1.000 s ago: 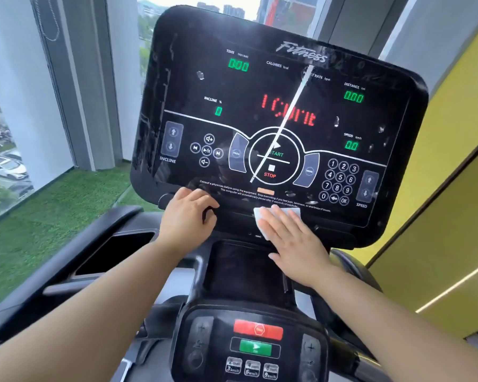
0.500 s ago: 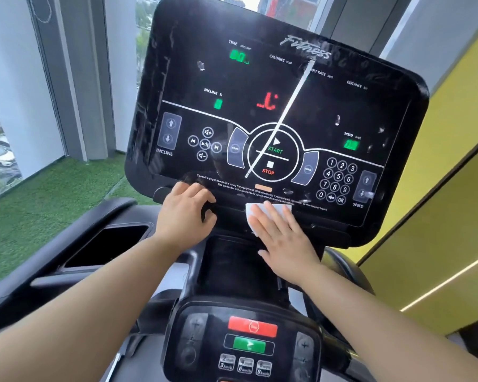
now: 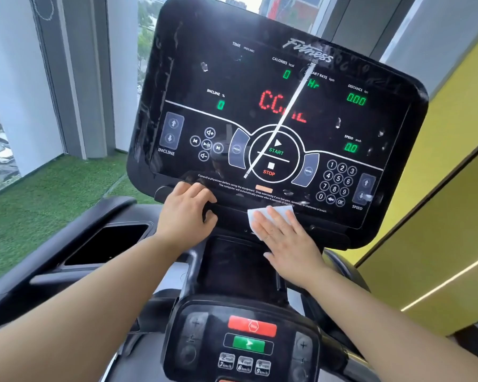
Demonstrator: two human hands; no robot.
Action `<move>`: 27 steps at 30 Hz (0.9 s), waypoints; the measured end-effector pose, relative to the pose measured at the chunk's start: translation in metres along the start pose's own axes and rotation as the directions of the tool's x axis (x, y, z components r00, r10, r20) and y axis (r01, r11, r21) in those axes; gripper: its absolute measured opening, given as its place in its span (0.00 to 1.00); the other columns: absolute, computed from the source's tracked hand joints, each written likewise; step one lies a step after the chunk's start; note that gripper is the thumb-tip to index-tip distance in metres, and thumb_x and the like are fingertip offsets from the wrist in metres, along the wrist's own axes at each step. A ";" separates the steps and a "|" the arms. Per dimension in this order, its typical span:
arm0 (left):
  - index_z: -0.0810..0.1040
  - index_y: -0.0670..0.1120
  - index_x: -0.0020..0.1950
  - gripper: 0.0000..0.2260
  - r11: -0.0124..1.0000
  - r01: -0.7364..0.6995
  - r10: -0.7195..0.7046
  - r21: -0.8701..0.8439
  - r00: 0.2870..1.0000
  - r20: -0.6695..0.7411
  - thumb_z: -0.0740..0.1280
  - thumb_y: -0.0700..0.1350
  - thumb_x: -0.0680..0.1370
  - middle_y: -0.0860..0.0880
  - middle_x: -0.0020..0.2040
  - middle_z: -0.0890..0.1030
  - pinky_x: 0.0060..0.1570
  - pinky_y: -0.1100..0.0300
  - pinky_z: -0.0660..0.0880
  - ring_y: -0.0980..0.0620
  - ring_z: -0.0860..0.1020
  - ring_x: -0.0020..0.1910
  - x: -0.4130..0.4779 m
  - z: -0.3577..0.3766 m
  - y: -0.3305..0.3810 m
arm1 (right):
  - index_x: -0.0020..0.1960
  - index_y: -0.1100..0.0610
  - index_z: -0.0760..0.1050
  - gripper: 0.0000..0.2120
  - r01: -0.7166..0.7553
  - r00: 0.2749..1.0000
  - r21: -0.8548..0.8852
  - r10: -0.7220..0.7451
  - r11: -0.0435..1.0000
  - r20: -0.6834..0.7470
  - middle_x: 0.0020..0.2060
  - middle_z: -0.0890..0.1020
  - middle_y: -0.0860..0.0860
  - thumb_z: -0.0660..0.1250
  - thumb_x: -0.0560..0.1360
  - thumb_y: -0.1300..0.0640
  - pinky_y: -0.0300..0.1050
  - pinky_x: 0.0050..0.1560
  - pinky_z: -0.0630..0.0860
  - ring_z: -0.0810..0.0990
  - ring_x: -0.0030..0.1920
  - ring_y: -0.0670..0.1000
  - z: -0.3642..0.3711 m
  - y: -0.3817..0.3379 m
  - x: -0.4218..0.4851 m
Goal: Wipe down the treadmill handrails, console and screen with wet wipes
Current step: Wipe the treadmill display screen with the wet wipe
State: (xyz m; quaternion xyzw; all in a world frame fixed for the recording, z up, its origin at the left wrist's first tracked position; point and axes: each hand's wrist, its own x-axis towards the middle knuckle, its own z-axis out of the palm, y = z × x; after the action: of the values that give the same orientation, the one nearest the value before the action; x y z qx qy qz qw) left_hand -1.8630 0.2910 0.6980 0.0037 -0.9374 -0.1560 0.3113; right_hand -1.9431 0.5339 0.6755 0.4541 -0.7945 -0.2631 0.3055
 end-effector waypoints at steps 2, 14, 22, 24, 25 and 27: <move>0.81 0.44 0.41 0.15 1.000 -0.010 0.010 -0.004 1.000 0.003 0.56 0.47 0.67 0.49 0.39 0.80 0.46 0.61 0.66 0.42 0.76 0.38 0.001 0.000 -0.002 | 0.75 0.58 0.50 0.44 -0.015 0.999 -0.011 0.016 1.000 0.040 0.74 0.57 0.51 0.70 0.71 0.44 0.57 0.74 0.45 0.54 0.75 0.58 0.004 0.012 -0.015; 0.82 0.45 0.44 0.20 0.998 0.037 -0.034 -0.054 0.998 0.054 0.53 0.50 0.68 0.49 0.42 0.82 0.47 0.59 0.70 0.42 0.76 0.42 0.005 -0.008 -0.002 | 0.76 0.58 0.50 0.33 0.016 1.000 0.029 -0.016 0.999 -0.002 0.74 0.56 0.50 0.53 0.74 0.48 0.54 0.75 0.42 0.56 0.74 0.57 0.000 -0.005 0.000; 0.78 0.45 0.62 0.16 0.959 0.236 -0.229 -0.155 0.972 0.059 0.59 0.37 0.76 0.46 0.61 0.77 0.63 0.56 0.62 0.43 0.70 0.62 0.005 -0.039 -0.038 | 0.74 0.60 0.60 0.40 0.063 0.997 0.149 -0.056 0.987 -0.047 0.74 0.59 0.53 0.72 0.69 0.45 0.53 0.72 0.50 0.56 0.74 0.55 -0.014 -0.004 0.014; 0.77 0.45 0.63 0.17 0.917 0.343 -0.332 -0.204 0.939 0.083 0.60 0.35 0.76 0.45 0.62 0.76 0.63 0.58 0.63 0.44 0.70 0.62 -0.002 -0.041 -0.054 | 0.74 0.60 0.56 0.40 0.071 0.997 0.129 -0.067 0.989 -0.035 0.74 0.58 0.53 0.69 0.70 0.45 0.53 0.72 0.51 0.55 0.75 0.55 -0.008 0.006 0.001; 0.77 0.44 0.63 0.17 0.883 0.384 -0.368 -0.269 0.923 0.111 0.59 0.34 0.76 0.45 0.62 0.75 0.61 0.59 0.64 0.46 0.72 0.61 -0.005 -0.042 -0.059 | 0.74 0.59 0.54 0.39 0.069 0.997 0.118 -0.065 0.991 -0.033 0.73 0.58 0.53 0.65 0.71 0.45 0.53 0.72 0.52 0.52 0.76 0.55 -0.006 0.008 -0.002; 0.76 0.45 0.64 0.18 0.814 0.445 -0.405 -0.374 0.896 0.184 0.57 0.34 0.77 0.46 0.60 0.75 0.58 0.62 0.65 0.51 0.73 0.56 -0.009 -0.043 -0.061 | 0.74 0.59 0.53 0.37 0.061 0.998 0.117 -0.058 0.991 -0.029 0.74 0.58 0.53 0.60 0.71 0.44 0.54 0.72 0.51 0.45 0.77 0.54 -0.005 0.006 -0.001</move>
State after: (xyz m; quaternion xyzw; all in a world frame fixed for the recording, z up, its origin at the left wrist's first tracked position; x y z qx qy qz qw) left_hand -1.8356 0.2217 0.7073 0.1407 -0.8733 -0.4128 0.2171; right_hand -1.9424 0.5368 0.6831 0.4983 -0.7907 -0.2190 0.2803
